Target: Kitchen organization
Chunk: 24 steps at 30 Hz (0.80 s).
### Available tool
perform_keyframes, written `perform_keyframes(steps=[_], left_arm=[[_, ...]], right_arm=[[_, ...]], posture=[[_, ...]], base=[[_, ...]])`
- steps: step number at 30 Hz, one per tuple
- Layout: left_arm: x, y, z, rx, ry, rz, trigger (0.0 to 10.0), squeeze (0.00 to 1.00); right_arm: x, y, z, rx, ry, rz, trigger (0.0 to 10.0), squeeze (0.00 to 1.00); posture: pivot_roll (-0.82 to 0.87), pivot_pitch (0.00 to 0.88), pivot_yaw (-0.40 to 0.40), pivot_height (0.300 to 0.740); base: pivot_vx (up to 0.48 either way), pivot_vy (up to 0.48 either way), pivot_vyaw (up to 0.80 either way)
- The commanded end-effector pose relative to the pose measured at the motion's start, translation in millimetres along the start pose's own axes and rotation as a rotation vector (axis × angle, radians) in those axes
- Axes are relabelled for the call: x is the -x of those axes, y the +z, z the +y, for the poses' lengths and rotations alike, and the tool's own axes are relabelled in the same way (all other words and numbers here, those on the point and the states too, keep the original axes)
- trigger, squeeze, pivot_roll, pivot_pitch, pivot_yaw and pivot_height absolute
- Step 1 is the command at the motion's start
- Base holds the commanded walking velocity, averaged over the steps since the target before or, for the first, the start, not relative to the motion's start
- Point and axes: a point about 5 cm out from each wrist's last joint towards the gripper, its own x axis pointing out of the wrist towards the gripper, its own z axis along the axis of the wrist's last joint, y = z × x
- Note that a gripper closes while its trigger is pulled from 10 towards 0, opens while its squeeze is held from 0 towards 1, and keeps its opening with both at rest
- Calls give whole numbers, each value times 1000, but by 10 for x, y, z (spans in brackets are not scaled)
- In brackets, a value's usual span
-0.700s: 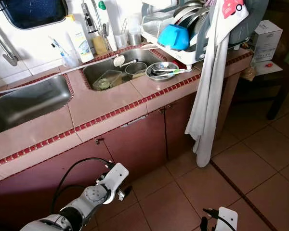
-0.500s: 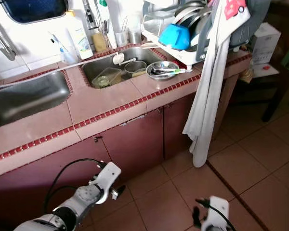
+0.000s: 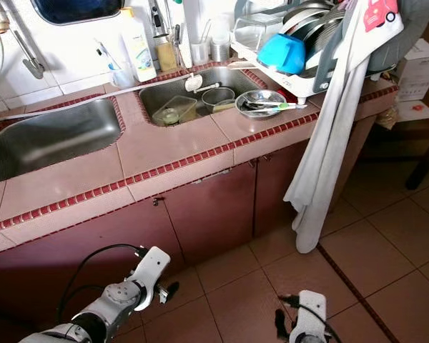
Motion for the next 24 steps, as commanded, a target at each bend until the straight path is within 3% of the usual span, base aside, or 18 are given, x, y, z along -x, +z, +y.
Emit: perform_keyframes(steps=[1,5,10,18,24], left_arm=[[21,-55,54,-15,13,15,10000,0],[30,-102,43,-35,20,16,10000,0],[63,-249,48,-51,5,69,10000,0],[58,-212,59,-96,-12,68,10000,0],[69,-268,47,-144,-34,96,10000,0]], right_arm=[[41,-167,-28,-35,-27,65,10000,0],[45,-187,-18,-55,-22,72,10000,0],[13,-94,38,17,21,55,10000,0],[-6,-45,73,82,40,56,10000,0],[4,-95,152,80,57,67,10000,0]], posture=[[-7,0,120,740],[1,0,104,740],[-12,0,111,740],[9,0,105,740],[10,0,108,740]], base=[[0,0,0],[0,0,0],[0,0,0],[0,0,0],[0,0,800]])
